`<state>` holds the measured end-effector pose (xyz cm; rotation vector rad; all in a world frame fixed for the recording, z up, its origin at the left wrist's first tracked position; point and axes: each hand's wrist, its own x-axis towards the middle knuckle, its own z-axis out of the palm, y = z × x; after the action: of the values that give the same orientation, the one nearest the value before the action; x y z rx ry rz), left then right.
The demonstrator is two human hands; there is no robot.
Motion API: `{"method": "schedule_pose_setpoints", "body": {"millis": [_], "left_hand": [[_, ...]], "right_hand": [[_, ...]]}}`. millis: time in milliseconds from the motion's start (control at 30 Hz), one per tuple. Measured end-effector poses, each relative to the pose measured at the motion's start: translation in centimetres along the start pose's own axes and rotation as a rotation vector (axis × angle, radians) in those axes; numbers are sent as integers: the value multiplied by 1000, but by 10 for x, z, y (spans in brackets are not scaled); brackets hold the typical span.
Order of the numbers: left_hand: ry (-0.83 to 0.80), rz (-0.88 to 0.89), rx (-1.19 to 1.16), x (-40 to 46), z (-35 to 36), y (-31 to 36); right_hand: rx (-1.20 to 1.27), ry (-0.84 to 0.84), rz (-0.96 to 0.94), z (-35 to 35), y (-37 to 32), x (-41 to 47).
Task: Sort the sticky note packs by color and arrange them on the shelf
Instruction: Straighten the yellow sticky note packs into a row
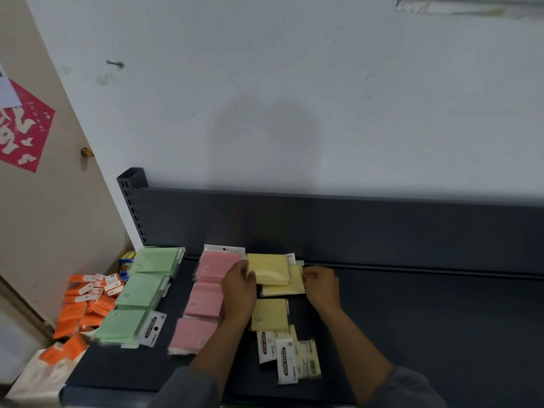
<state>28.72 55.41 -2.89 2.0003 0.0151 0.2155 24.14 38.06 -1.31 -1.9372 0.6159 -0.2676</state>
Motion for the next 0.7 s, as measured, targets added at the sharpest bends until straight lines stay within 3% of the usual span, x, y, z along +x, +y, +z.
{"method": "schedule_pose_setpoints", "body": {"millis": [167, 300, 567, 700], "left_hand": [[-106, -25, 23, -4, 8, 6], [-92, -33, 28, -4, 6, 4], [25, -26, -165, 9, 5, 15], [-8, -146, -133, 7, 7, 9]], "right_hand": [[-28, -24, -50, 8, -5, -5], [25, -31, -133, 10, -4, -7], [399, -92, -49, 10, 0, 15], [307, -36, -1, 7, 5, 20]]}}
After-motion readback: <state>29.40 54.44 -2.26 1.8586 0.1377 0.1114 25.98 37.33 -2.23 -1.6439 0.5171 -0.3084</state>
